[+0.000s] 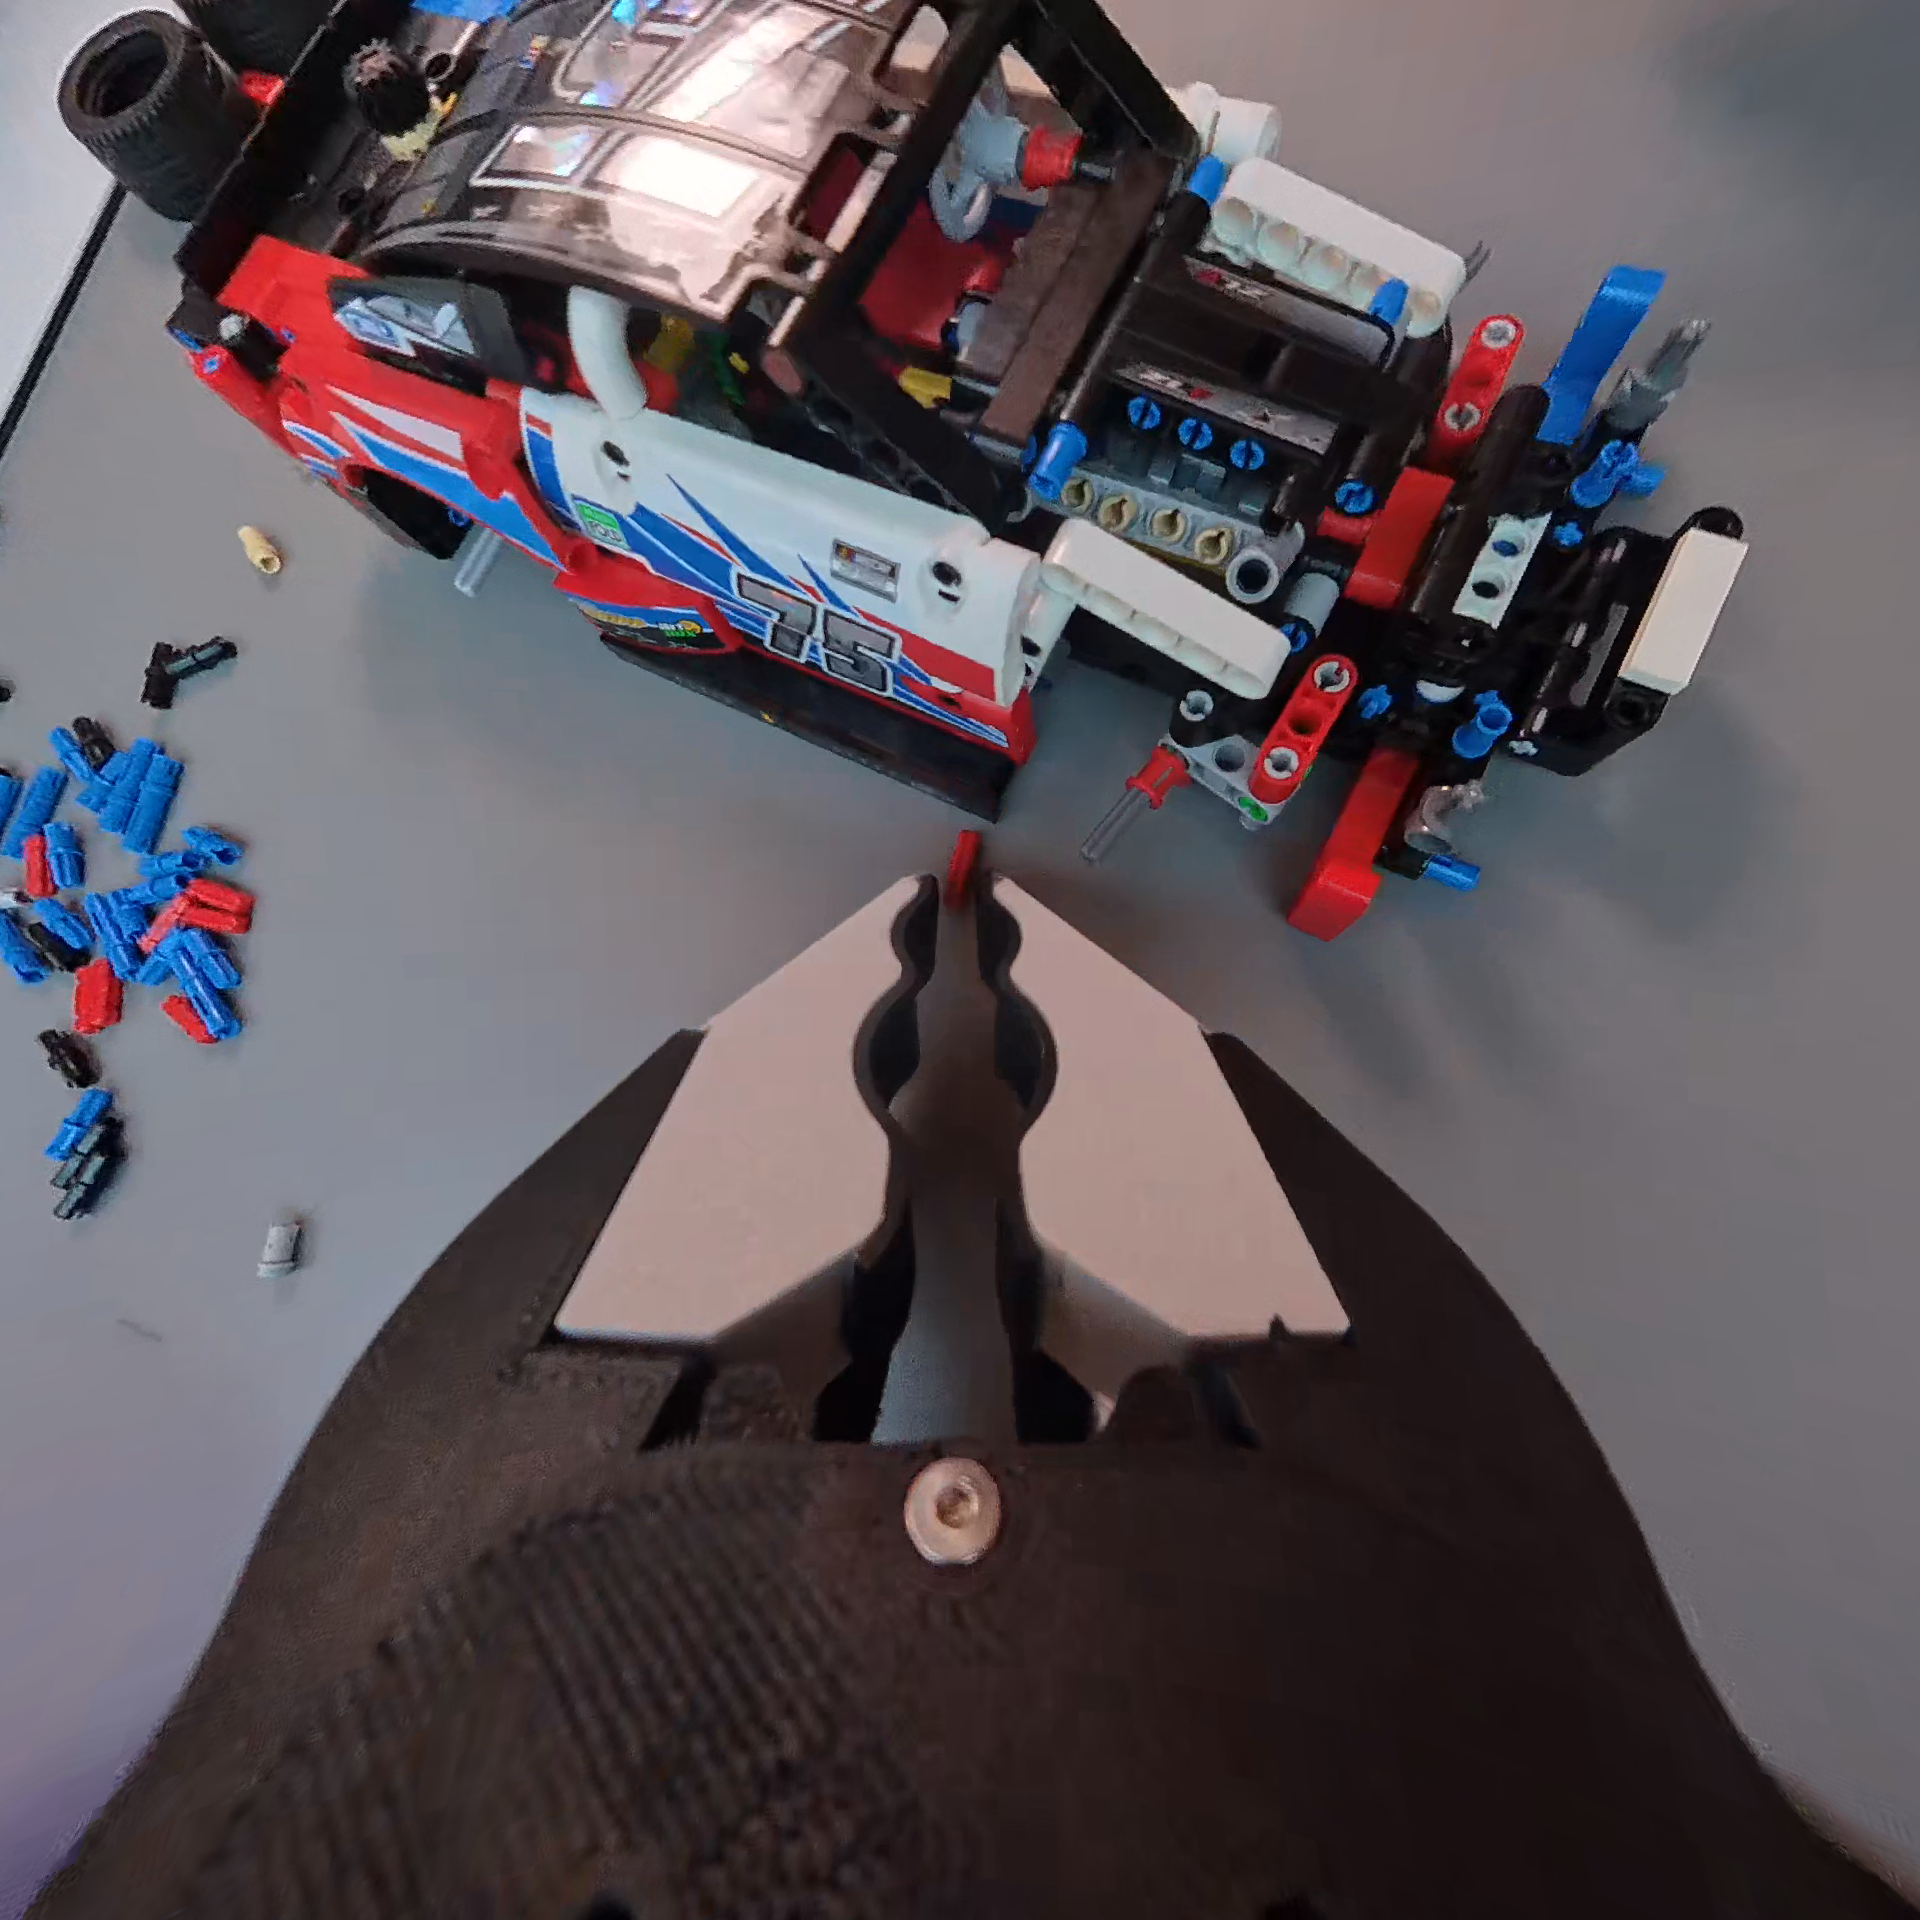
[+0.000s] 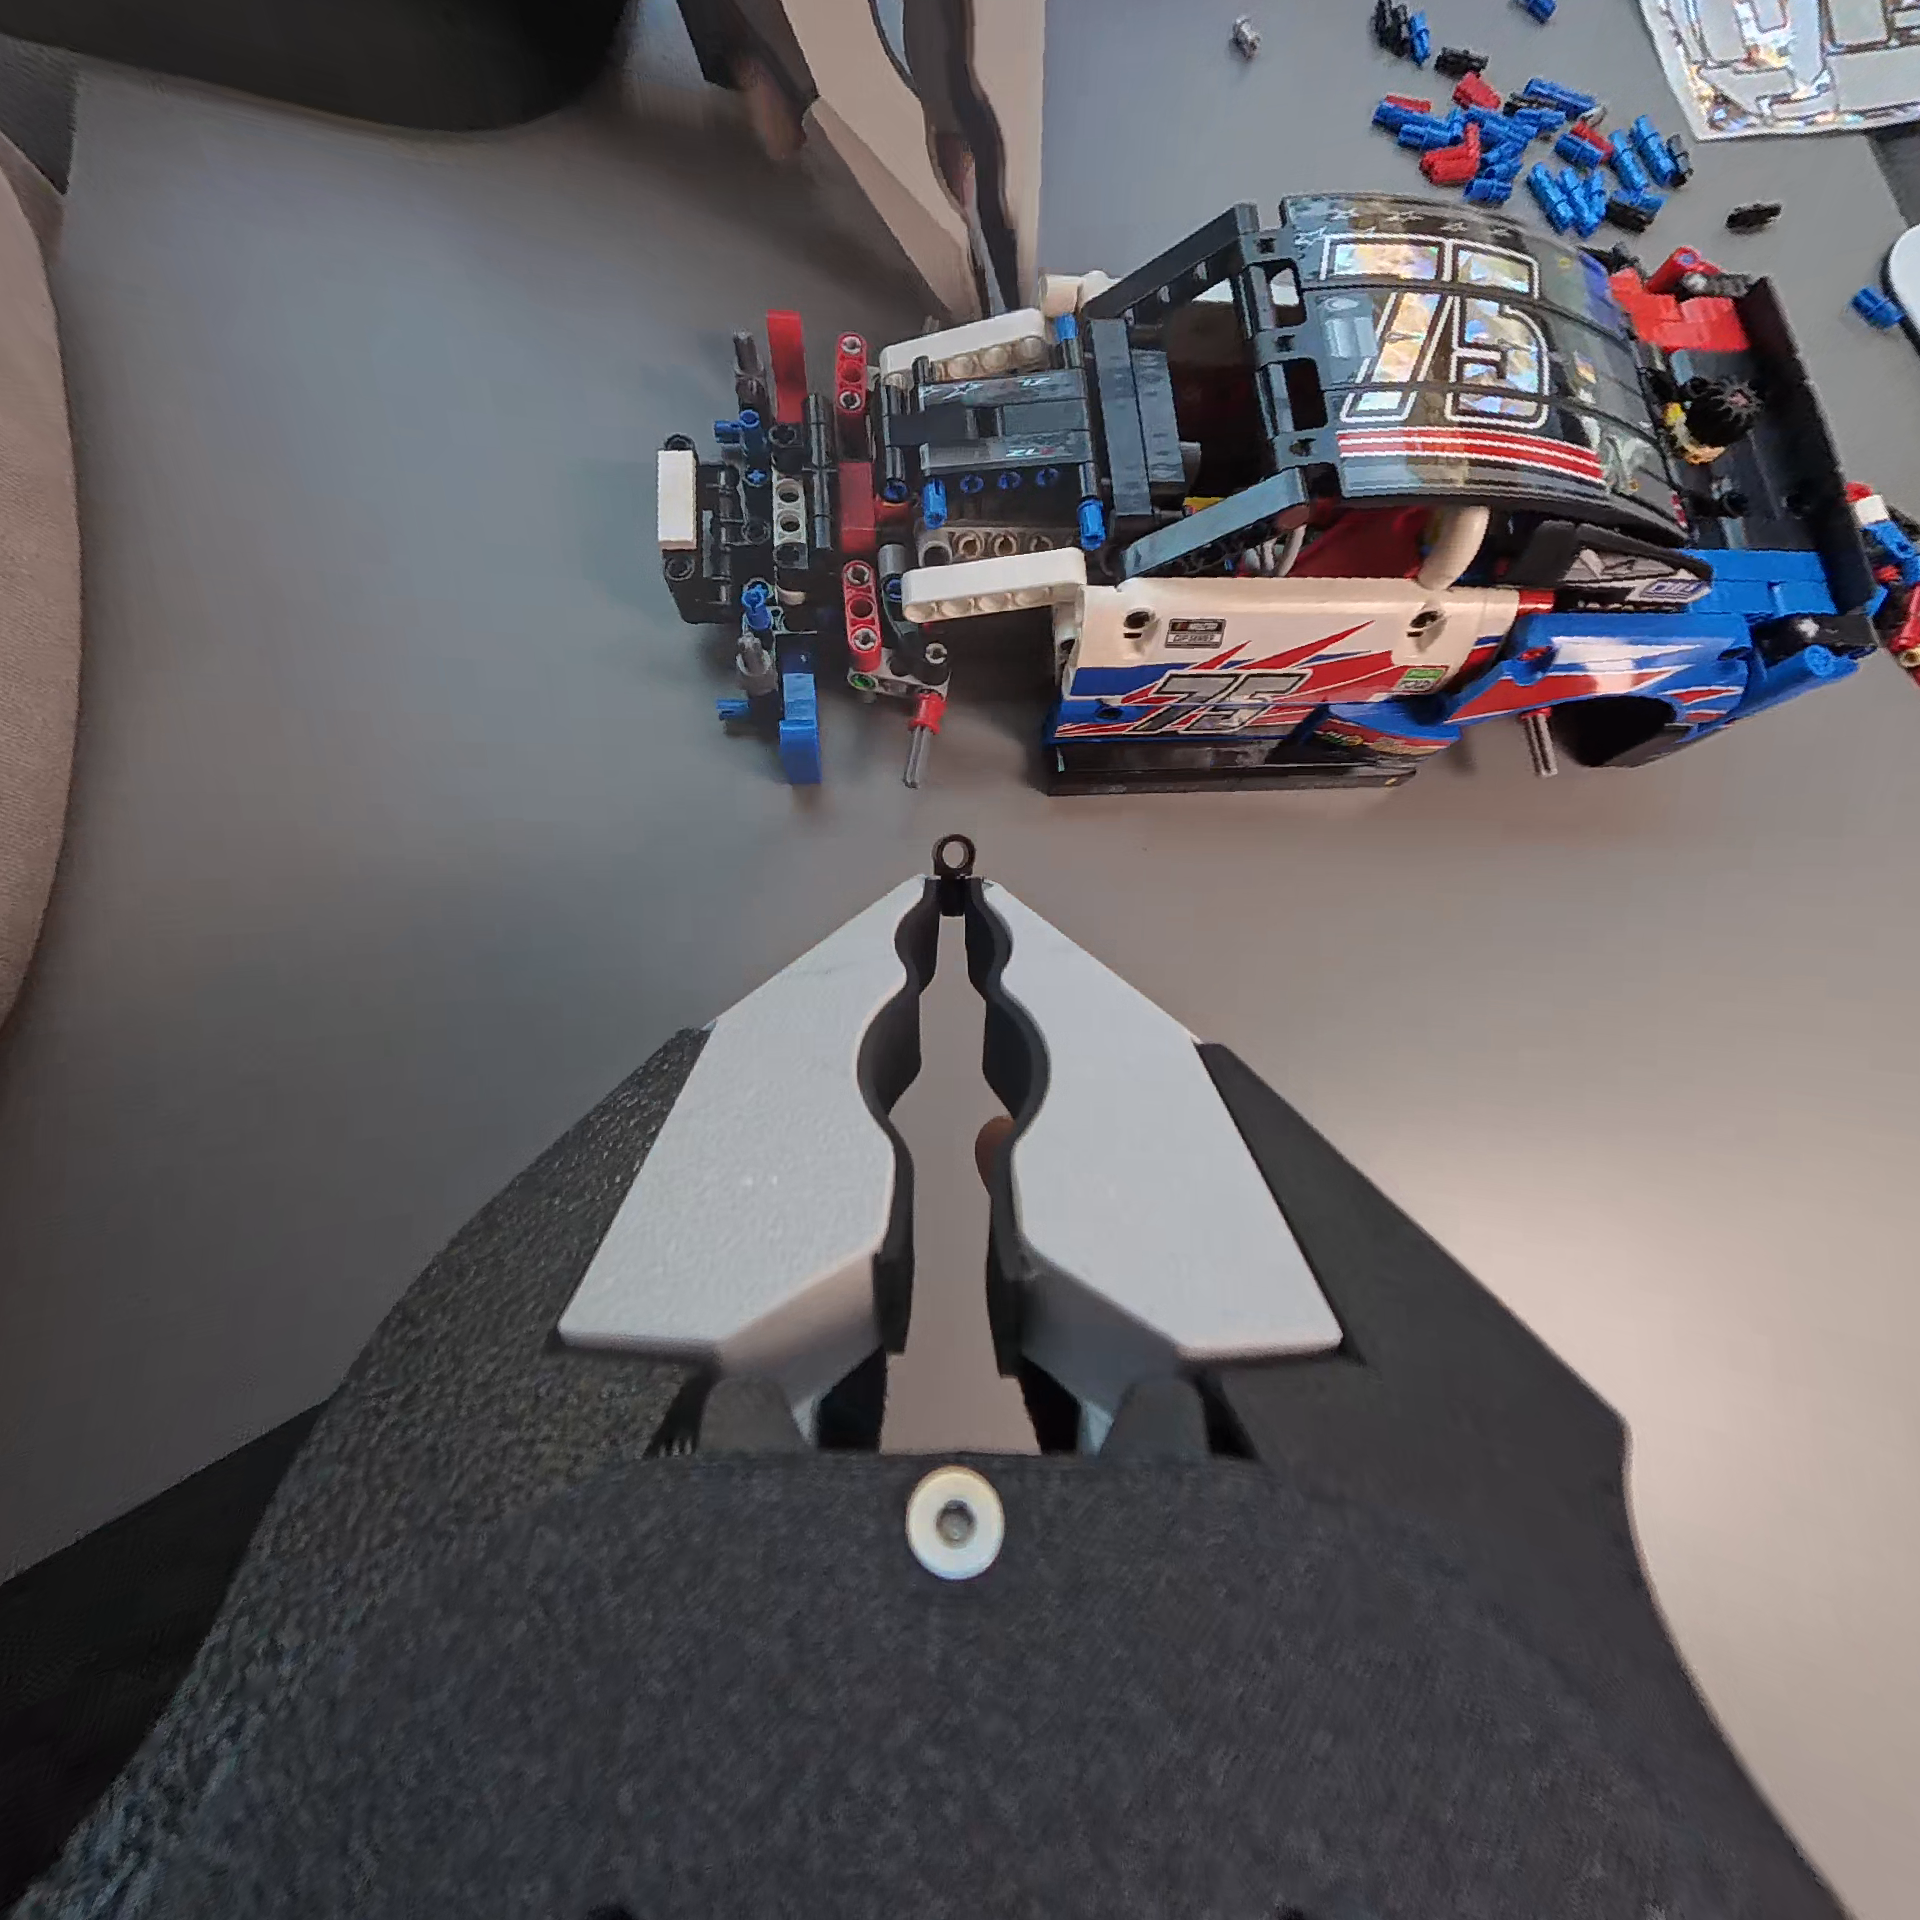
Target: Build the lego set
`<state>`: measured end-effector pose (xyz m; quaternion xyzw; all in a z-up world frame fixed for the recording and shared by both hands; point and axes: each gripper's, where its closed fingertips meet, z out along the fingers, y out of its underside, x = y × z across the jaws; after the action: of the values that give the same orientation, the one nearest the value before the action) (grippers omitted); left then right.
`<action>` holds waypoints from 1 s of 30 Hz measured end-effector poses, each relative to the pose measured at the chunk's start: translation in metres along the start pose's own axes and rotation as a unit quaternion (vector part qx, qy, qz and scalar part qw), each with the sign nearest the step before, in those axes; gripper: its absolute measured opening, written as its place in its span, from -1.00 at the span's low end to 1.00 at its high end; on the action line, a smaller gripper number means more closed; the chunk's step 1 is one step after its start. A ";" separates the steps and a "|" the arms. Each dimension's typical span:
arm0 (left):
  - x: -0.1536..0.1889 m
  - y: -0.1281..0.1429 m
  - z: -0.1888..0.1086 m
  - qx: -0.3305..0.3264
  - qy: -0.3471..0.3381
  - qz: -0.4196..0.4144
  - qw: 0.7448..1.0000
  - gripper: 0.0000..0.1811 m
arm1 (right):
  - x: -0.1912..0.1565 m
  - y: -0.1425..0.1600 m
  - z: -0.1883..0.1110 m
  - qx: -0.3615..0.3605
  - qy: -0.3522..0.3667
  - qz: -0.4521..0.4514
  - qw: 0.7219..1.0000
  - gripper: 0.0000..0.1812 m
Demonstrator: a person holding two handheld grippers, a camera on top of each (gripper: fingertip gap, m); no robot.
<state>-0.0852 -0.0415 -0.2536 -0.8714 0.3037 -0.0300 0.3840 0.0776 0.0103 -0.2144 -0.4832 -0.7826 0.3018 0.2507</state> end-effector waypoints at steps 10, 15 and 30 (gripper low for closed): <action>0.030 0.001 -0.036 0.022 0.074 0.020 0.997 -0.98 | -0.046 0.007 0.019 -0.041 -0.026 -0.018 0.999 -0.97; 0.093 -0.032 -0.053 0.082 0.158 0.045 0.983 -0.98 | -0.057 0.004 0.036 -0.072 -0.031 -0.036 0.996 -0.97; 0.122 -0.040 -0.020 0.069 0.117 0.073 0.988 -0.83 | -0.057 -0.019 0.033 -0.034 -0.016 -0.024 0.999 -0.87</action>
<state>0.0285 -0.1011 -0.2347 -0.8090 0.4062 -0.1242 0.4063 0.0665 -0.0553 -0.2294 -0.4677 -0.8078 0.2761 0.2290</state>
